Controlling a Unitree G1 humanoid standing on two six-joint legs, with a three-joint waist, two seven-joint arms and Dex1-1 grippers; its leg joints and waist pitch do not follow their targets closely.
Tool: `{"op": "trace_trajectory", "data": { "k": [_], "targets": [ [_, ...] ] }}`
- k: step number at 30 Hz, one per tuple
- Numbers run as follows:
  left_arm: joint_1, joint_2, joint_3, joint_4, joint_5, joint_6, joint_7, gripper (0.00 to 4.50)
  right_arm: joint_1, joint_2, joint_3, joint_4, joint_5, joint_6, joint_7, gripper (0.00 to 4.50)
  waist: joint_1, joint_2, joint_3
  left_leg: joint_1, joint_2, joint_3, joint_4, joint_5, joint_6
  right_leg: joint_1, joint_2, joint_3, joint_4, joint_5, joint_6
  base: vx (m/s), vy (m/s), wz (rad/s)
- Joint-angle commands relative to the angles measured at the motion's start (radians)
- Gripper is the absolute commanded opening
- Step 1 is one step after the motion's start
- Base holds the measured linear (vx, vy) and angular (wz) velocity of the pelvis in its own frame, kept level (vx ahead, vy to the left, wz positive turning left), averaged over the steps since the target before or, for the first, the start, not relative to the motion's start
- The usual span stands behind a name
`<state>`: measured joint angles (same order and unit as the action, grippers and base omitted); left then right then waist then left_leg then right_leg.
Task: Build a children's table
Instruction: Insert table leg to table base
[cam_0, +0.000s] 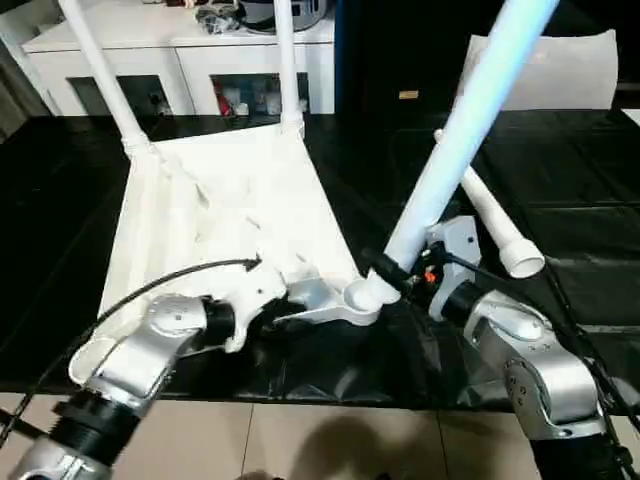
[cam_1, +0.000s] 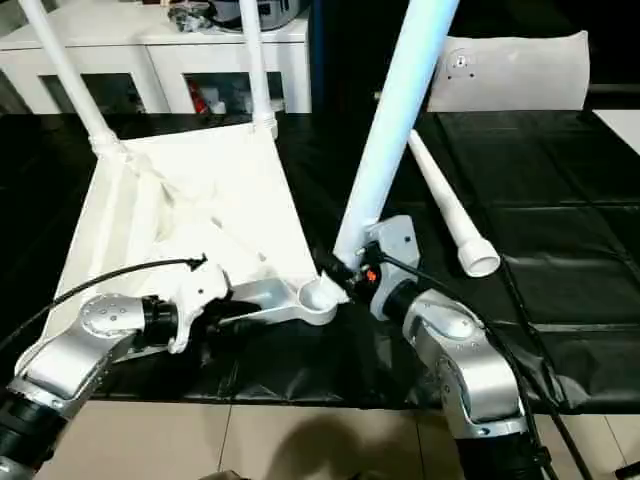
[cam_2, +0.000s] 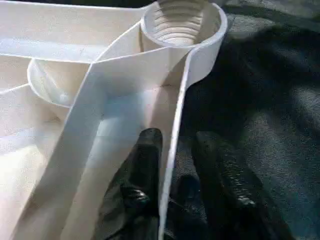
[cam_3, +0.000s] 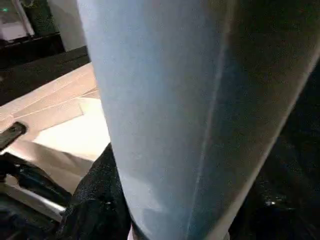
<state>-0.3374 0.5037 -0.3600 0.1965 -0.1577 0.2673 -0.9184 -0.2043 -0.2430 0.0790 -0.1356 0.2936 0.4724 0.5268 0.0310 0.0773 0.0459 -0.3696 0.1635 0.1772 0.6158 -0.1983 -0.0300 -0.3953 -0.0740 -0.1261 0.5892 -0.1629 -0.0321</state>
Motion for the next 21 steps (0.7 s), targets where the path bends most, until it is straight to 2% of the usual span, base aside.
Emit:
{"op": "trace_trajectory", "data": {
  "k": [1, 3, 5, 6, 8, 11, 14, 19, 21],
  "targets": [
    [-0.017, 0.013, -0.006, 0.028, 0.017, 0.005, -0.029, 0.72, -0.032, -0.001, 0.015, -0.008, 0.03, 0.016, 0.028, 1.93, -0.001, 0.005, -0.057, 0.014, 0.061, -0.042, -0.082, -0.307, 0.018, 0.043, -0.087, 0.063, -0.1, -0.467, -0.054, 0.0, 0.0, 0.0],
    [-0.026, 0.014, -0.006, 0.041, 0.017, 0.004, -0.042, 0.54, -0.045, -0.004, 0.02, -0.01, 0.048, 0.039, 0.047, 1.93, -0.001, 0.001, -0.058, 0.012, 0.062, -0.043, -0.083, -0.299, 0.018, 0.046, -0.087, 0.064, -0.097, -0.449, -0.059, 0.0, 0.0, 0.0],
    [-0.034, 0.012, -0.004, 0.053, 0.019, -0.001, -0.053, 0.43, -0.058, -0.009, 0.028, -0.008, 0.052, 0.05, 0.065, 1.93, 0.0, 0.004, -0.058, 0.013, 0.063, -0.041, -0.082, -0.294, 0.019, 0.044, -0.087, 0.065, -0.096, -0.441, -0.066, 0.0, 0.0, 0.0],
    [-0.039, 0.011, -0.002, 0.059, 0.019, -0.002, -0.057, 0.43, -0.064, -0.013, 0.033, -0.006, 0.051, 0.053, 0.074, 1.93, 0.001, 0.004, -0.059, 0.012, 0.062, -0.041, -0.082, -0.286, 0.019, 0.046, -0.088, 0.065, -0.095, -0.432, -0.069, 0.0, 0.0, 0.0],
    [-0.054, 0.01, -0.008, 0.083, 0.027, -0.018, -0.076, 0.13, -0.092, -0.028, 0.059, 0.021, 0.027, 0.049, 0.1, 1.93, 0.002, 0.002, -0.06, 0.01, 0.062, -0.041, -0.082, -0.275, 0.02, 0.048, -0.087, 0.065, -0.092, -0.418, -0.074, 0.0, 0.0, 0.0],
    [-0.063, 0.014, -0.021, 0.102, 0.045, -0.033, -0.088, 0.05, -0.109, -0.034, 0.073, 0.042, 0.017, 0.043, 0.113, 1.93, 0.003, 0.001, -0.059, 0.01, 0.063, -0.04, -0.082, -0.272, 0.019, 0.048, -0.09, 0.067, -0.093, -0.425, -0.078, 0.0, 0.0, 0.0],
    [-0.068, 0.024, -0.038, 0.116, 0.071, -0.05, -0.102, 0.0, -0.139, -0.046, 0.113, 0.09, -0.03, 0.025, 0.121, 1.93, 0.001, 0.001, -0.059, 0.011, 0.064, -0.04, -0.082, -0.272, 0.015, 0.047, -0.089, 0.067, -0.09, -0.411, -0.086, 0.0, 0.0, 0.0],
    [-0.068, 0.019, -0.03, 0.125, 0.072, -0.08, -0.126, 0.0, -0.18, -0.049, 0.128, 0.155, -0.038, 0.056, 0.128, 1.93, 0.002, -0.005, -0.06, 0.01, 0.065, -0.039, -0.081, -0.263, 0.019, 0.049, -0.09, 0.068, -0.088, -0.414, -0.095, 0.0, 0.0, 0.0],
    [-0.067, 0.015, -0.024, 0.128, 0.071, -0.101, -0.133, 0.0, -0.192, -0.052, 0.13, 0.183, -0.045, 0.057, 0.133, 1.93, 0.003, -0.003, -0.06, 0.011, 0.064, -0.038, -0.08, -0.265, 0.02, 0.048, -0.091, 0.068, -0.089, -0.421, -0.094, 0.0, 0.0, 0.0]
  ]
}}
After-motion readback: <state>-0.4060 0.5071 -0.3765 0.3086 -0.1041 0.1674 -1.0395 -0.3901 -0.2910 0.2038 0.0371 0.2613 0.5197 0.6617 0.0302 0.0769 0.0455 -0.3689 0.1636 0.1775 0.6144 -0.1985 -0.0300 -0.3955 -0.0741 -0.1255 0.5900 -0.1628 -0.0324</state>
